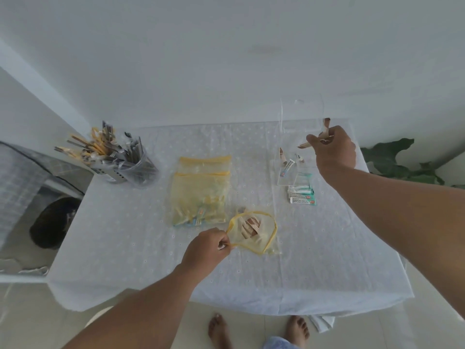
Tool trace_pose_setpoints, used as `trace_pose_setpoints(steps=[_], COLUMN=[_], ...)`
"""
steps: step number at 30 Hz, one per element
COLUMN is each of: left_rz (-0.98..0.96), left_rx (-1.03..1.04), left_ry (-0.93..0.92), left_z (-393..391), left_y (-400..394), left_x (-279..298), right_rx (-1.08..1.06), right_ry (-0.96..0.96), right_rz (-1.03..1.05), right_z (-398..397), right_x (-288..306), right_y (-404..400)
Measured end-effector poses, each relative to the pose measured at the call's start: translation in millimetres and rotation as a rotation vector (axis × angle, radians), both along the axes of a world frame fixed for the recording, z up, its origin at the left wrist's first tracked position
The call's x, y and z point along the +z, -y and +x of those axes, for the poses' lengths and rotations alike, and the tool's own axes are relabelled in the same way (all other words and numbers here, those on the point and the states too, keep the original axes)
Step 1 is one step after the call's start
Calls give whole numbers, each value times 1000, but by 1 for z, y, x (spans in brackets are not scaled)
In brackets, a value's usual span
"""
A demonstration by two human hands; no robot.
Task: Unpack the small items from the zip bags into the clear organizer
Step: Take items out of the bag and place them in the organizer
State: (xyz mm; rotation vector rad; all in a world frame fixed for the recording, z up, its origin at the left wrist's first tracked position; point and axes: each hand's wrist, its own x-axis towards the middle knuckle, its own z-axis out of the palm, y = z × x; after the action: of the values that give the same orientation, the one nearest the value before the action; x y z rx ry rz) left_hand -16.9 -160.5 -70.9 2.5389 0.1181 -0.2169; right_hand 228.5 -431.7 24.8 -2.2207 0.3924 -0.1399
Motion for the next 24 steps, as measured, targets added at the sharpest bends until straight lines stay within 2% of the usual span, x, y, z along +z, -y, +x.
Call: trace_pose_setpoints(steps=[7,24], left_rz=[0,10], left_rx=[-3,-9], left_ry=[3,-3], left_z=[-1,-7], left_y=[-6,-11], left_x=[-3,-6], right_rx=[37,141], right_ry=[-10,-19], right_rz=[-183,-435], right_z=[16,30], right_x=[-13,-24], right_y=[-8,1])
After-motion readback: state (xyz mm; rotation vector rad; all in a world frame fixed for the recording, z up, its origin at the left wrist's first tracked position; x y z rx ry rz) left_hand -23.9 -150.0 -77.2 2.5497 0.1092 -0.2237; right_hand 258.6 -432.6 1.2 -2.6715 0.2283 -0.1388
